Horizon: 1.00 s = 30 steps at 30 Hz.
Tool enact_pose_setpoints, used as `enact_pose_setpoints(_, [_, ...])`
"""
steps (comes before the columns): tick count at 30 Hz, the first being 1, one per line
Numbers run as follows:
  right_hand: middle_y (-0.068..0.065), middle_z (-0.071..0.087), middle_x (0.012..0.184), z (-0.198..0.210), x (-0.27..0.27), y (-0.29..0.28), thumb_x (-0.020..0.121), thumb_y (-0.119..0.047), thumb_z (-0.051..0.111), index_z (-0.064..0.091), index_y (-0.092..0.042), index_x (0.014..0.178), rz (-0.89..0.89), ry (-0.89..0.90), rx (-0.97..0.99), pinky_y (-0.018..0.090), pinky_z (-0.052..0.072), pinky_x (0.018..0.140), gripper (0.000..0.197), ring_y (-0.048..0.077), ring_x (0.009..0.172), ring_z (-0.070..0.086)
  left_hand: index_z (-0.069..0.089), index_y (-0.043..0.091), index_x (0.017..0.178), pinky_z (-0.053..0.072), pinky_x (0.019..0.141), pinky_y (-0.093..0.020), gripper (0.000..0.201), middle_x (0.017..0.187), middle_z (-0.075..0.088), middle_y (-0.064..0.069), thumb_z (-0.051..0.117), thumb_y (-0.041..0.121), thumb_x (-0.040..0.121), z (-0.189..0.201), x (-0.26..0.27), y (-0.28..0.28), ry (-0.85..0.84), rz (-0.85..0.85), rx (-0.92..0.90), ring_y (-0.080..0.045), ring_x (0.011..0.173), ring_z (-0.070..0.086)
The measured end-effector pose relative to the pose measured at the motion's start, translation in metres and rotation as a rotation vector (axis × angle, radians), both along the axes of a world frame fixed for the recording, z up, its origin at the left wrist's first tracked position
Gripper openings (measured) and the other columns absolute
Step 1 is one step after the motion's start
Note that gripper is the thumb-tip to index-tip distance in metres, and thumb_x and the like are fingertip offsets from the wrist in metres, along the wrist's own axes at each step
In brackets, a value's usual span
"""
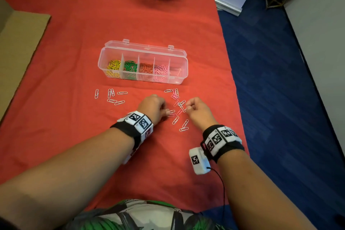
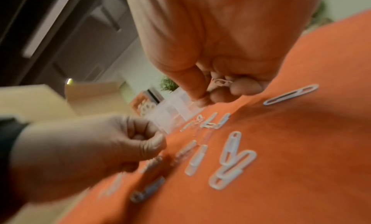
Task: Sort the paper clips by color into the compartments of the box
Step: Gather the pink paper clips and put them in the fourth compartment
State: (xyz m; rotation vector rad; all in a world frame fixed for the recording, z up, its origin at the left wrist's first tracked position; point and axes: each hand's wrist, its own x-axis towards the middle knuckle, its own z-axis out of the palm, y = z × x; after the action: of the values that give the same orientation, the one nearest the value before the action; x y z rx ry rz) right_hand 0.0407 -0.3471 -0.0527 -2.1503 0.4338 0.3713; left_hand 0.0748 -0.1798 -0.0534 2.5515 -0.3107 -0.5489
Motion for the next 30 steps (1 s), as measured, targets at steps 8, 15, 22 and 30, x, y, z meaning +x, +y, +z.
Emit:
enact_pose_setpoints(8, [-0.002,0.049,0.07,0.008,0.014,0.011,0.09,-0.007,0.048,0.053,-0.018,0.075,-0.143,0.073,0.312,0.024,0.044,0.058,0.019,0.011,0.06,0.046,0.068,0.018,0.104,0.043,0.088,-0.029,0.026,0.11,0.059,-0.012,0.065,0.012,0.079,0.01,0.009,0.011,-0.075,0.081,-0.048,-0.029,0.101,0.06])
enact_pose_setpoints(15, [0.012,0.053,0.101,-0.016,-0.002,0.008,0.075,-0.003,0.053,0.057,-0.01,0.098,0.457,-0.129,-0.483,0.038,0.046,0.082,0.024,0.032,0.094,0.055,0.063,0.009,0.094,0.048,0.082,-0.038,0.02,0.097,0.055,-0.012,0.055,0.024,0.084,-0.005,-0.011,-0.008,-0.147,-0.254,0.129,-0.033,0.093,0.058])
enact_pose_setpoints(22, [0.015,0.054,0.105,-0.016,-0.007,0.018,0.083,-0.006,0.044,0.054,-0.006,0.1,0.521,-0.227,-0.736,0.042,0.043,0.081,0.02,0.035,0.095,0.054,0.056,0.003,0.094,0.045,0.084,-0.042,0.018,0.099,0.055,-0.016,0.046,0.017,0.09,-0.011,-0.01,-0.007,-0.188,-0.258,0.171,-0.035,0.095,0.056])
enact_pose_setpoints(30, [0.004,0.055,0.054,0.018,0.015,0.007,0.073,-0.004,0.037,0.047,-0.014,0.063,-0.252,0.089,0.698,0.019,0.026,0.041,0.018,0.013,0.043,0.036,0.047,0.018,0.063,0.025,0.046,-0.021,0.012,0.054,0.041,0.001,0.042,0.023,0.073,0.014,0.008,0.011,0.707,0.626,-0.809,-0.012,0.045,0.035])
